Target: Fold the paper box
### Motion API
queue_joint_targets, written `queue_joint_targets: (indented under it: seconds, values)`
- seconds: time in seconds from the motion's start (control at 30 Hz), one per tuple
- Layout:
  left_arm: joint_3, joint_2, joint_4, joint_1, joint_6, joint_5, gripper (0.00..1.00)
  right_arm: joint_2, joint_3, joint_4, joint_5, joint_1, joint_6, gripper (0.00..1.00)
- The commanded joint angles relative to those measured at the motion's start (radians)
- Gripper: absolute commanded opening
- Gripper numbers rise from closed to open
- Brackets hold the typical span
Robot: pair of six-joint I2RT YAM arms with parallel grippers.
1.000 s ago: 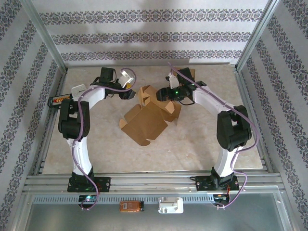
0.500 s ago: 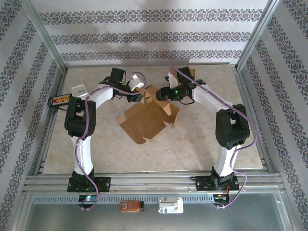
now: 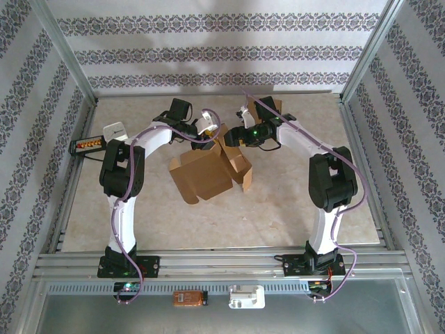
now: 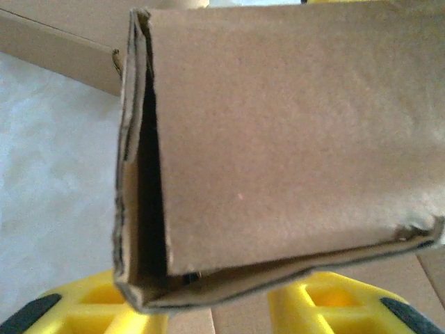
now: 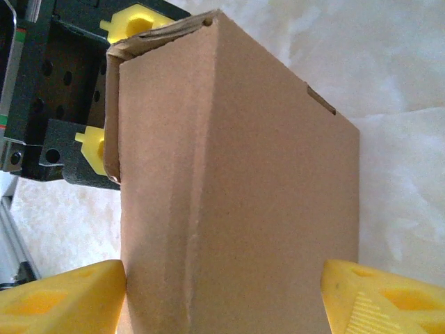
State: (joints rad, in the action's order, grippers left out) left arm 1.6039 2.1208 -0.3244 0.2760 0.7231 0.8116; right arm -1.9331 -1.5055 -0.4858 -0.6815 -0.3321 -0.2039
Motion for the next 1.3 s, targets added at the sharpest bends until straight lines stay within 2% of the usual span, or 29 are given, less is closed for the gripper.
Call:
queue_joint_targets:
  seconds: [0.0,0.13,0.27,0.4,0.57,0.6,0.67,0.7,0.77,0.93,1.03,1.17,1.27]
  values:
    - [0.013,0.029,0.015,0.038,0.042,0.049,0.33,-0.038,-0.027,-0.016,-0.055,0.01,0.029,0.73]
    - [0.015,0.041,0.051,0.055,0.045,0.042,0.23,-0.049,-0.039,-0.004,-0.126,0.008,0.042,0.72]
    - [0.002,0.045,0.127,0.061,-0.015,0.055,0.12,-0.052,-0.044,-0.007,-0.133,0.008,0.06,0.7]
    - [-0.036,0.031,0.212,0.064,-0.09,0.023,0.09,-0.049,-0.042,-0.007,-0.116,0.016,0.06,0.71]
    - [-0.072,0.017,0.29,0.068,-0.129,-0.05,0.16,-0.042,-0.044,-0.012,-0.123,0.02,0.067,0.7]
    - [-0.07,0.02,0.297,0.068,-0.136,-0.048,0.2,-0.043,-0.045,-0.014,-0.125,0.019,0.069,0.71]
    - [-0.067,0.026,0.325,0.07,-0.161,-0.04,0.39,-0.042,-0.045,-0.014,-0.125,0.021,0.069,0.71]
    - [-0.065,0.032,0.337,0.071,-0.169,-0.033,0.4,-0.043,-0.045,-0.015,-0.125,0.02,0.069,0.71]
    - [-0.053,0.045,0.346,0.074,-0.176,-0.024,0.35,-0.042,-0.045,-0.016,-0.127,0.02,0.07,0.7]
    - [-0.038,0.056,0.334,0.085,-0.203,-0.041,0.09,-0.034,-0.046,-0.023,-0.116,0.02,0.07,0.71]
    - [-0.051,0.03,0.3,0.097,-0.252,-0.128,0.04,-0.011,-0.041,-0.016,-0.076,0.02,0.036,0.74]
    - [-0.121,-0.039,0.302,0.113,-0.383,-0.355,0.0,0.037,-0.028,0.005,0.041,0.018,-0.1,0.77]
    - [-0.223,-0.087,0.395,0.142,-0.463,-0.551,0.0,0.074,0.032,0.073,0.049,0.012,-0.193,0.77]
